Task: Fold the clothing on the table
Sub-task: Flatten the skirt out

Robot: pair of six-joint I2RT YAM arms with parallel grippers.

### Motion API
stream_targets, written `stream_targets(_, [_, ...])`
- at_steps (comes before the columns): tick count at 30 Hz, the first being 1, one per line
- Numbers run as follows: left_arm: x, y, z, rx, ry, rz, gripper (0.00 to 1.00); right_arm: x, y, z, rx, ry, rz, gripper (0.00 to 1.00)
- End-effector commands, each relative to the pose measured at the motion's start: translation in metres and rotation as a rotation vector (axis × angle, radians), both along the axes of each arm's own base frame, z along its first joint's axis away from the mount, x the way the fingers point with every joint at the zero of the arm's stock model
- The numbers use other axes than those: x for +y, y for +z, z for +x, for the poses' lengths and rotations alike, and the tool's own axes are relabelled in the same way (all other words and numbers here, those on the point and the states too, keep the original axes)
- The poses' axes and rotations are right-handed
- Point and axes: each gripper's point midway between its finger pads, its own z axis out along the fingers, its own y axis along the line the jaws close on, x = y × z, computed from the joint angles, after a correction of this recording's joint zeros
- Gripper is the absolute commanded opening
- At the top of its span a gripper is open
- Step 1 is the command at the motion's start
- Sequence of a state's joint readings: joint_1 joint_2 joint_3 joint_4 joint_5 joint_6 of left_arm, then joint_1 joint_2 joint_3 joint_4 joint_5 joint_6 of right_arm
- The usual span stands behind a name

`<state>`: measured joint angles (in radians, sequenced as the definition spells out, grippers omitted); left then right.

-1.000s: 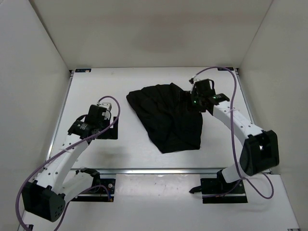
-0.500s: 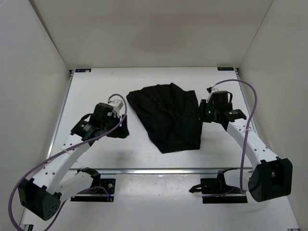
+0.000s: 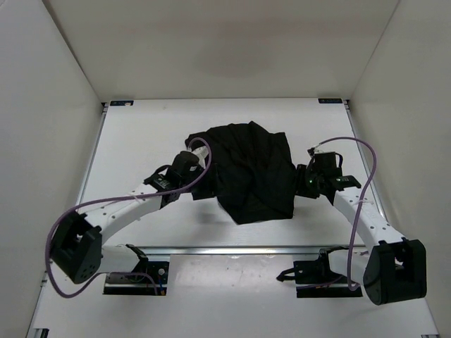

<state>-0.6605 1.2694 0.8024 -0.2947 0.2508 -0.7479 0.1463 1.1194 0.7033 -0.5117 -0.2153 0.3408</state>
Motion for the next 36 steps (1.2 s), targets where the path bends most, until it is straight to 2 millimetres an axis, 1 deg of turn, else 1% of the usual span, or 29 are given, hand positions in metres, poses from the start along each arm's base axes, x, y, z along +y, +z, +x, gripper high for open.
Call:
stream_targets(1, [-0.032,0.013,0.014,0.018,0.044,-0.143,0.81,-0.002,0.019,0.013,-0.096,-0.019,0.012,0.36])
stream_targets(2, [-0.037,0.010,0.017,0.025,0.055,-0.150,0.80,-0.003,0.017,0.010,-0.087,-0.019,0.002,0.38])
stream_targets(3, [-0.040,0.007,0.016,0.033,0.059,-0.151,0.80,-0.004,0.021,0.013,-0.107,-0.031,-0.003,0.41])
stream_targets(5, [-0.048,0.003,0.025,0.035,0.077,-0.127,0.82,-0.004,0.019,0.009,-0.096,-0.028,-0.020,0.46])
stream_targets(6, [-0.047,-0.002,0.029,0.048,0.090,-0.118,0.82,-0.003,0.020,0.010,-0.102,-0.028,-0.013,0.51])
stream_targets(7, [-0.052,-0.006,0.032,0.060,0.089,-0.114,0.81,-0.003,0.020,0.009,-0.101,-0.032,-0.013,0.56])
stream_targets(8, [-0.057,-0.009,0.033,0.068,0.084,-0.122,0.82,-0.002,0.017,0.007,-0.095,-0.023,-0.020,0.64])
stream_targets(9, [-0.058,-0.010,0.034,0.075,0.083,-0.129,0.84,-0.004,0.015,0.007,-0.088,-0.035,-0.021,0.68])
stream_targets(10, [-0.064,-0.014,0.036,0.089,0.088,-0.142,0.86,-0.003,0.016,0.007,-0.088,-0.034,-0.020,0.70])
stream_targets(12, [-0.067,-0.017,0.039,0.103,0.089,-0.151,0.85,-0.001,0.010,0.004,-0.062,-0.025,-0.014,0.71])
stream_targets(13, [-0.067,-0.019,0.041,0.097,0.094,-0.144,0.83,0.001,0.007,0.001,-0.048,-0.022,-0.004,0.72])
stream_targets(14, [-0.066,-0.023,0.039,0.100,0.088,-0.136,0.73,0.003,0.003,-0.002,-0.033,-0.010,-0.005,0.72])
stream_targets(15, [-0.065,-0.019,0.042,0.096,0.097,-0.143,0.57,0.002,-0.002,-0.003,-0.010,-0.018,-0.002,0.72])
stream_targets(16, [-0.060,-0.022,0.041,0.101,0.106,-0.141,0.44,0.003,-0.005,-0.005,0.001,-0.016,0.002,0.71])
stream_targets(17, [-0.053,-0.022,0.041,0.093,0.119,-0.163,0.28,0.006,-0.015,-0.011,0.041,-0.022,0.017,0.69])
stream_targets(18, [-0.054,-0.016,0.042,0.079,0.117,-0.177,0.28,0.006,-0.015,-0.011,0.041,-0.022,0.017,0.69])
stream_targets(19, [-0.051,-0.018,0.039,0.084,0.116,-0.178,0.17,0.007,-0.019,-0.013,0.051,-0.017,0.021,0.68])
stream_targets(20, [-0.046,-0.019,0.040,0.084,0.127,-0.179,0.10,0.011,-0.023,-0.017,0.072,-0.014,0.036,0.65])
stream_targets(22, [-0.044,-0.015,0.040,0.070,0.122,-0.185,0.04,0.016,-0.030,-0.021,0.101,-0.001,0.052,0.57])
stream_targets(23, [-0.040,-0.023,0.036,0.093,0.127,-0.174,0.02,0.016,-0.035,-0.025,0.121,-0.011,0.068,0.54])
stream_targets(24, [-0.042,-0.016,0.036,0.073,0.116,-0.197,0.01,0.018,-0.038,-0.028,0.134,-0.006,0.072,0.52])
stream_targets(26, [-0.040,-0.022,0.034,0.089,0.122,-0.194,0.01,0.019,-0.042,-0.033,0.162,-0.020,0.080,0.51])
stream_targets(28, [-0.038,-0.022,0.033,0.084,0.122,-0.203,0.00,0.018,-0.046,-0.037,0.168,-0.031,0.068,0.51])
stream_targets(29, [-0.037,-0.026,0.029,0.094,0.118,-0.202,0.00,0.018,-0.049,-0.043,0.177,-0.030,0.068,0.51])
stream_targets(30, [-0.036,-0.024,0.031,0.090,0.121,-0.207,0.00,0.016,-0.048,-0.041,0.168,-0.041,0.063,0.51])
stream_targets(31, [-0.034,-0.022,0.031,0.083,0.124,-0.211,0.00,0.016,-0.051,-0.046,0.184,-0.053,0.071,0.50])
stream_targets(33, [-0.032,-0.027,0.026,0.095,0.118,-0.209,0.00,0.014,-0.058,-0.051,0.201,-0.050,0.066,0.46])
stream_targets(35, [-0.029,-0.025,0.028,0.088,0.128,-0.218,0.00,0.013,-0.061,-0.050,0.205,-0.058,0.081,0.42])
stream_targets(36, [-0.027,-0.028,0.027,0.091,0.127,-0.214,0.00,0.013,-0.063,-0.050,0.212,-0.053,0.078,0.36])
